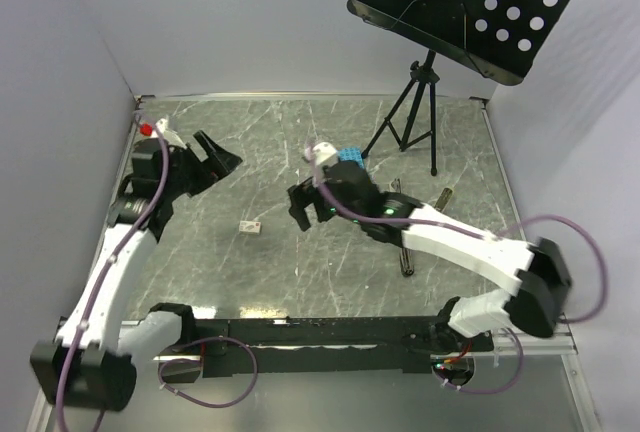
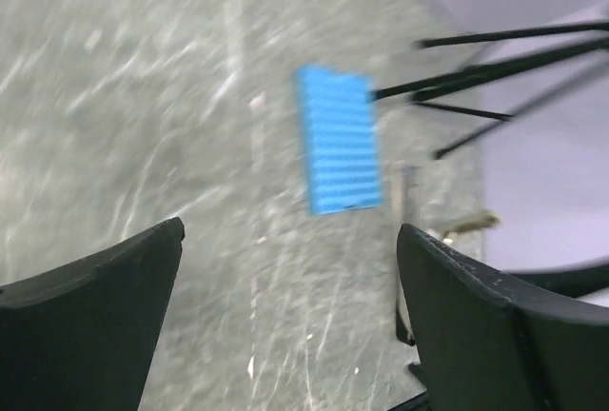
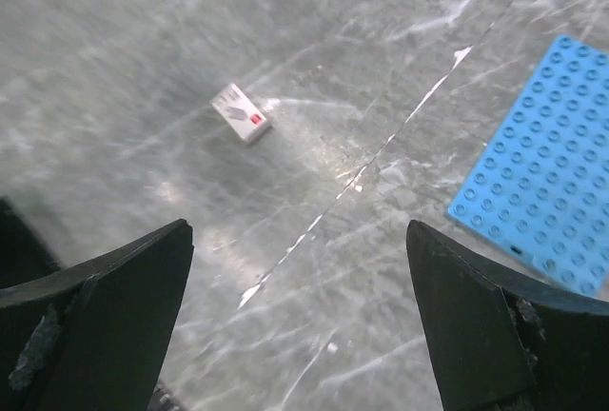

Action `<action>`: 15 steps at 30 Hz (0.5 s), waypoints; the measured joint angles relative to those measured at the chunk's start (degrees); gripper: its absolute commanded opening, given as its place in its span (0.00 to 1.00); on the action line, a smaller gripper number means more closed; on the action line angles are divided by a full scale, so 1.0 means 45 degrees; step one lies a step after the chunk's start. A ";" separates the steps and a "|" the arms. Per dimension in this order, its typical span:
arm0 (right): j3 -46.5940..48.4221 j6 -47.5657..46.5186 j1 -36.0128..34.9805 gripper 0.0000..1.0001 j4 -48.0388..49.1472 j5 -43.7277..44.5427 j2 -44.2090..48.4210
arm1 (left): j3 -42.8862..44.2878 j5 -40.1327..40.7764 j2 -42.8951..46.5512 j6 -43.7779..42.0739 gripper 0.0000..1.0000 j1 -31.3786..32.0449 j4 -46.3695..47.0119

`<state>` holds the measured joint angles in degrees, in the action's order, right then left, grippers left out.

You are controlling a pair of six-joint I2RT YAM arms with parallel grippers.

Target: Unload the staples from the stapler

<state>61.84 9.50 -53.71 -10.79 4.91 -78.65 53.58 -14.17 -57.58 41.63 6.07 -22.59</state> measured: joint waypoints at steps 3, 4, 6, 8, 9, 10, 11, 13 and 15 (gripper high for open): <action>0.0000 0.0801 0.0053 1.00 -0.0918 0.0034 0.1632 | 0.0092 -0.0447 0.1457 -0.0452 1.00 0.0019 0.0398; -0.0005 0.1137 0.0058 1.00 -0.1239 0.0083 0.2098 | 0.0092 -0.0729 0.1933 -0.0607 0.99 0.0024 0.0578; -0.0005 0.1807 0.0058 1.00 -0.1851 0.0272 0.2968 | 0.0044 -0.1263 0.2725 -0.0889 1.00 0.0029 0.1010; -0.0010 0.2322 0.0058 1.00 -0.2433 0.0461 0.3648 | -0.0087 -0.1768 0.3419 -0.1132 0.99 0.0034 0.1462; -0.0010 0.2540 0.0058 1.00 -0.2730 0.0597 0.4012 | -0.0223 -0.1996 0.3721 -0.1234 0.99 0.0044 0.1715; -0.0015 0.2749 0.0058 1.00 -0.3041 0.0758 0.4371 | -0.0364 -0.2205 0.3997 -0.1321 0.99 0.0044 0.1894; -0.0044 0.2943 0.0068 1.00 -0.3293 0.0952 0.4721 | -0.0529 -0.2409 0.4245 -0.1384 0.99 0.0044 0.2069; -0.0248 0.3279 0.0083 1.00 -0.3633 0.1341 0.5493 | -0.0962 -0.2788 0.4551 -0.1467 0.97 0.0053 0.2361; -0.0534 0.3599 0.0112 1.00 -0.3988 0.1729 0.6212 | -0.1394 -0.3036 0.4658 -0.1491 0.97 0.0058 0.2467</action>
<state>59.44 25.69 -53.21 -28.73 12.69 -50.70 47.31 -27.83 -36.62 34.92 6.33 -11.49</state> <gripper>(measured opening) 0.998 0.983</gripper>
